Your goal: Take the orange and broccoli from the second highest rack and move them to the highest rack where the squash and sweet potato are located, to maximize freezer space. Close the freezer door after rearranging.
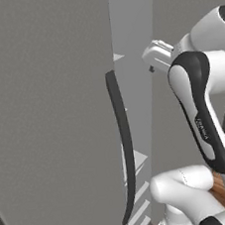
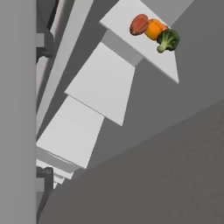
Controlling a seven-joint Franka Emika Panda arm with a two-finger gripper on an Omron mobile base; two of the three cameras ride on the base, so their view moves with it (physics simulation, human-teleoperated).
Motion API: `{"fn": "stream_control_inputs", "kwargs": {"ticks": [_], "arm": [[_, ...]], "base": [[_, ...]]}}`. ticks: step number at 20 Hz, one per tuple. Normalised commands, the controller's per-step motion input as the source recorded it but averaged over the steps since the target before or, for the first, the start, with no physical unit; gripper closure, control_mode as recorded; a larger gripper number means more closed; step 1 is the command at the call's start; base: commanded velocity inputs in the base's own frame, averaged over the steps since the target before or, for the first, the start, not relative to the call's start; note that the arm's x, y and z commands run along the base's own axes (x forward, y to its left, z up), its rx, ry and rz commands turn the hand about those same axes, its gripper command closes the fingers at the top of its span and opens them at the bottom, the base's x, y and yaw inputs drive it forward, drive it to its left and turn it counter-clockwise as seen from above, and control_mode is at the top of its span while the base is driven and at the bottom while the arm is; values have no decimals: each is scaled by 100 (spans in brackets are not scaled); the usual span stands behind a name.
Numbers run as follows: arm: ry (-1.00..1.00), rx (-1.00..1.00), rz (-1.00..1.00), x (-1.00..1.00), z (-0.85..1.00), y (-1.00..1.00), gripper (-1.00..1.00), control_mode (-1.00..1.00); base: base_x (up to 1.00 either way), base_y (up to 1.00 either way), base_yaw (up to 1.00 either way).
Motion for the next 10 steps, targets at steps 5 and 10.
{"fn": "stream_control_inputs", "kwargs": {"ticks": [5, 10], "arm": [[0, 0, 0, -50, -8, -9, -100, -100], [0, 0, 0, 0, 0, 0, -100, 100]], "base": [[0, 0, 0], [-53, -46, 2]]}}
